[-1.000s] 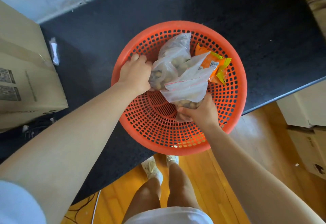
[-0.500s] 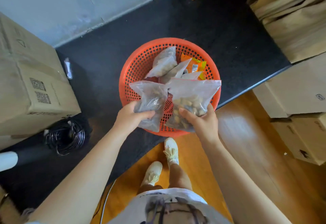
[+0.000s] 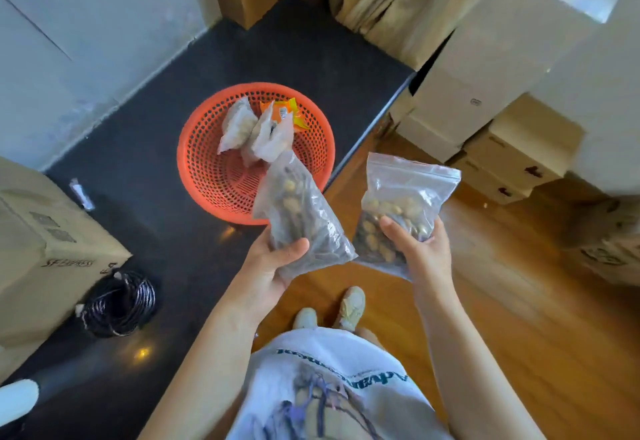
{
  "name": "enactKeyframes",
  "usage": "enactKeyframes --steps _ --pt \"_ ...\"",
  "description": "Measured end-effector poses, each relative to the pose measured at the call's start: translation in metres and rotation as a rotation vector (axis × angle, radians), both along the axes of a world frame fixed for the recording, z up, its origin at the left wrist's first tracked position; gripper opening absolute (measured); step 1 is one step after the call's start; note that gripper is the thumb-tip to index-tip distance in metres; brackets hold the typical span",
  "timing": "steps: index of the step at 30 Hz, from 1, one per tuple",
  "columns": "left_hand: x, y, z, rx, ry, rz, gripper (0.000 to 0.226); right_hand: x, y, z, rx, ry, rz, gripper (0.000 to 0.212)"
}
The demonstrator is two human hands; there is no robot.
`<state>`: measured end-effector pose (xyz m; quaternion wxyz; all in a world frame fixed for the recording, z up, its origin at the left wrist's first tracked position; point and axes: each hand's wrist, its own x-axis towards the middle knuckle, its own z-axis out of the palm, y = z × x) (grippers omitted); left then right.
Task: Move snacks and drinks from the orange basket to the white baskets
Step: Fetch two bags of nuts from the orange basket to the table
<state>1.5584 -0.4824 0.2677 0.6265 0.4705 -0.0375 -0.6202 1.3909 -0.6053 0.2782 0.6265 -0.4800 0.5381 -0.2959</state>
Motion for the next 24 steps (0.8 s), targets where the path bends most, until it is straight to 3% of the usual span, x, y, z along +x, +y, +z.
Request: enactKeyframes --steps 4,9,20,24 --pt "-0.040 -0.014 0.008 -0.002 -0.067 -0.226 0.099 -0.069 0.024 0.017 -0.046 0.027 -0.171 0.041" --pt "-0.106 -0.035 0.016 -0.035 -0.187 -0.601 0.061 -0.168 0.071 0.032 -0.063 0.000 -0.487 0.048" --pt "-0.359 -0.008 0.037 -0.071 -0.222 -1.138 0.100 -0.383 0.246 0.034 -0.060 -0.013 -1.153 0.065" --pt "-0.460 0.035 0.027 -0.067 -0.256 -1.242 0.070 -0.460 0.316 0.028 -0.062 0.005 -1.338 0.058"
